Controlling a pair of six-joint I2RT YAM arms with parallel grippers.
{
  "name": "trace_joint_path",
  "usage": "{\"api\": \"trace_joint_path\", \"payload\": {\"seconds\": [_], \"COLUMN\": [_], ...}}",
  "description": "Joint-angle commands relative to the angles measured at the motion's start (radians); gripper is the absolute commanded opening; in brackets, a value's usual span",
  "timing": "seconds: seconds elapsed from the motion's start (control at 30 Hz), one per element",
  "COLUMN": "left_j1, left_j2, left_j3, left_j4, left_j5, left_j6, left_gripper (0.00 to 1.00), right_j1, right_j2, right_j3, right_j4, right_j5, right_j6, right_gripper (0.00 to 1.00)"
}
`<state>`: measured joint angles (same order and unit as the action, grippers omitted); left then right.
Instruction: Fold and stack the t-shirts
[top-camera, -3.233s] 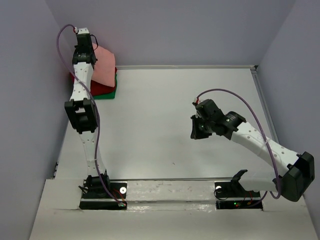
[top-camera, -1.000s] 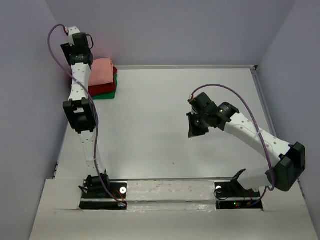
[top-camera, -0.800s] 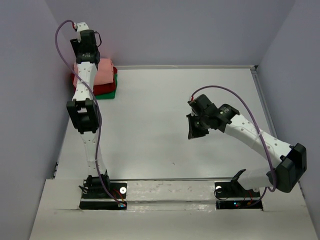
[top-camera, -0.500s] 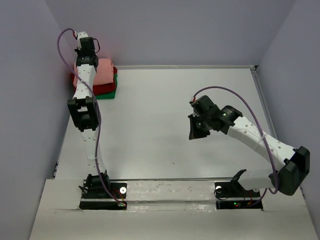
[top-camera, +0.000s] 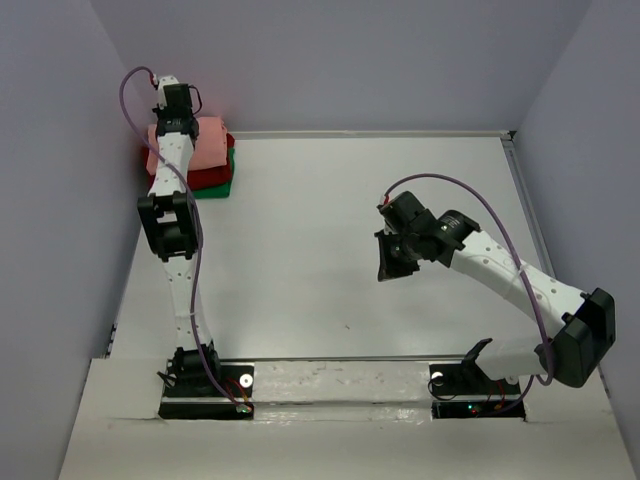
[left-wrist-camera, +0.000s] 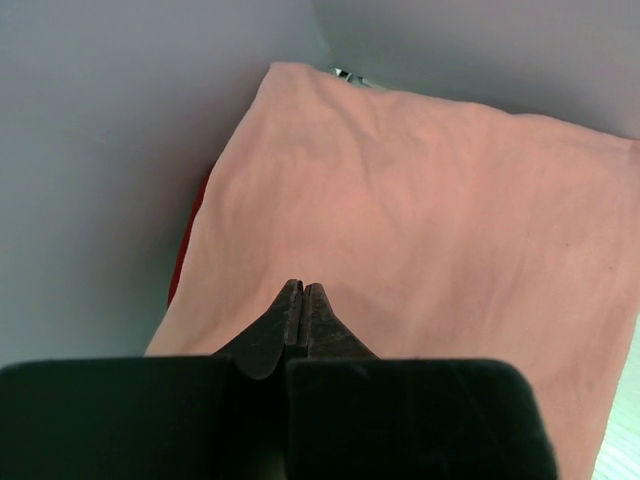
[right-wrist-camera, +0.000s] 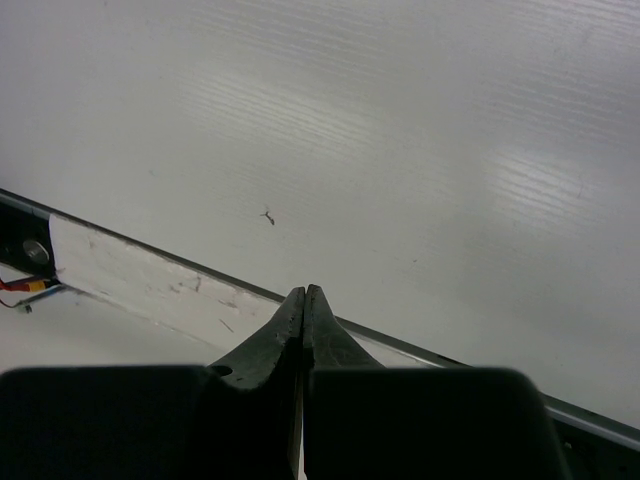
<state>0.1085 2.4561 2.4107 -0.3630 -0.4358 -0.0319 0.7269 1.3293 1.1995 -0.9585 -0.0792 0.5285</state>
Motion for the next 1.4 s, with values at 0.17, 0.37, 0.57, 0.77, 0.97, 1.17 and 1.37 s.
{"api": "trace_joint_path", "payload": {"seconds": [0.17,0.37,0.57,0.77,0.97,1.17,1.37], "left_j1": [0.034,0.066,0.074,0.085,0.102,0.117,0.115], "left_j2": [-0.035,-0.023,-0.034,-0.017,0.053,0.122,0.087], "left_j3": [-0.094,-0.073,-0.102,-0.073,-0.025,-0.009,-0.016], "left_j4": [0.045,0.006,0.013,0.007,-0.053,-0.079,-0.077], "left_j5": [-0.058,-0.034,-0.050,-0.043,-0.057,-0.008,0.025], "left_j6": [-0.037,-0.074,-0.077,-0.088,-0.115,-0.160,-0.181], "left_gripper": [0.00,0.00,0.00,0.00,0.00,0.00,0.00], "right_j1": [0.006,0.006,0.016,0.016,0.016,0.016,0.016], "right_j2": [0.018,0.027,0.033,0.041,0.034,0.034,0.038], "right_j3": [0.041,0.052,0.052,0.067,0.071,0.064,0.058], "right_j4": [-0.008,-0.017,-0.011,-0.013,-0.025,-0.023,-0.011], "right_j5": [-0.013,-0.010,-0.014,-0.016,-0.008,-0.014,-0.022], "right_j6": [0.002,-0.005,-0.010,-0.016,-0.016,-0.013,-0.013], "right_gripper": [0.00,0.00,0.00,0.00,0.00,0.00,0.00]}}
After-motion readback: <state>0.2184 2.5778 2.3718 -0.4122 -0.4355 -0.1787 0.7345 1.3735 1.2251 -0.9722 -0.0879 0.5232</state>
